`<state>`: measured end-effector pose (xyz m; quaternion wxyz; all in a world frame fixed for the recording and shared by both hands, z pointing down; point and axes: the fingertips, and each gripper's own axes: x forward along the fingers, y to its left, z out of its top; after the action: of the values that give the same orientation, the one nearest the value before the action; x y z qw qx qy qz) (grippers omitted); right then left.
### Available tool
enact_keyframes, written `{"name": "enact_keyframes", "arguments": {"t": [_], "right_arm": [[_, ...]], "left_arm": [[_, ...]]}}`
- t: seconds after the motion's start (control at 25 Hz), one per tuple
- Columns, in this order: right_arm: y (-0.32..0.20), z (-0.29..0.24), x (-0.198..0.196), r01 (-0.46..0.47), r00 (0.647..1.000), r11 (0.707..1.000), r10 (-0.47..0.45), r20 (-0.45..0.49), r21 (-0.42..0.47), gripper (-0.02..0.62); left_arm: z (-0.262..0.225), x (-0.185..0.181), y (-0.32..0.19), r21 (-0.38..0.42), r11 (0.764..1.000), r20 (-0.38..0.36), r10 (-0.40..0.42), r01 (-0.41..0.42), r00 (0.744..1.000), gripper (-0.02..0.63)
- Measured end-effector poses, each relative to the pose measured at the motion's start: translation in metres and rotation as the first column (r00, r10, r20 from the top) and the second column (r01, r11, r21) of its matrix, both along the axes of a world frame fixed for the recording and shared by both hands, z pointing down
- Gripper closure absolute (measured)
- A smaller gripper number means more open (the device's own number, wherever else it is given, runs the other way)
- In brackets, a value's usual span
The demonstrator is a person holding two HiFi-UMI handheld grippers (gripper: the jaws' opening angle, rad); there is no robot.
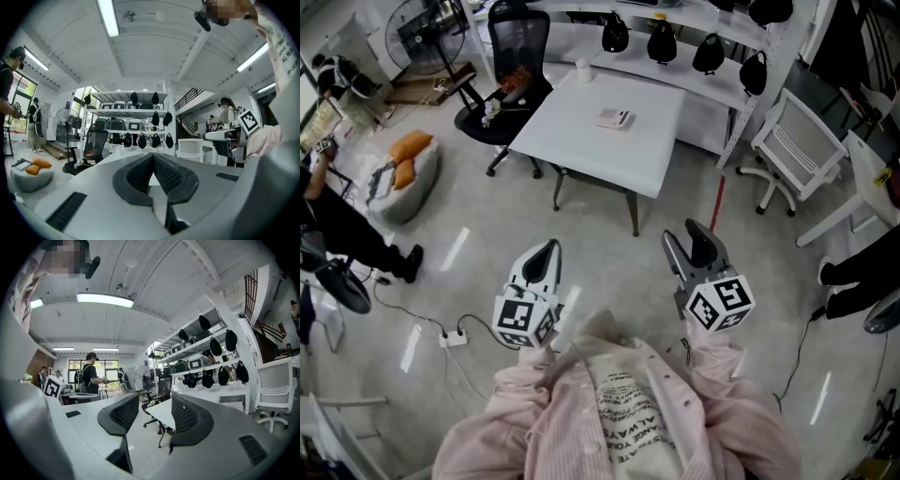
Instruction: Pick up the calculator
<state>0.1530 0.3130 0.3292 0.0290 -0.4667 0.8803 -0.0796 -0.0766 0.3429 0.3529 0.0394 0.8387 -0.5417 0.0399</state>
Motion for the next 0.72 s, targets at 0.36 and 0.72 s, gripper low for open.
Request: {"name": "enact_keyframes", "arguments": {"t": [0.36,0.72], "right_arm": [[-0.033,0.018,-0.012,0.016,1.0,0.999,-0.015,0.01,-0.046,0.407],[-0.112,0.034,-0.033,0.024,0.998,0.995,-0.017,0.067,-0.101,0.407]], "left_arm": [[0.018,-0.009,-0.032,-0.042,0.999,-0.026,-0.01,0.009,1.0,0.604],[0.032,-0.03,-0.118,-0.082,0.997,-0.031,-0.005,0.002,1.0,0.604]]}}
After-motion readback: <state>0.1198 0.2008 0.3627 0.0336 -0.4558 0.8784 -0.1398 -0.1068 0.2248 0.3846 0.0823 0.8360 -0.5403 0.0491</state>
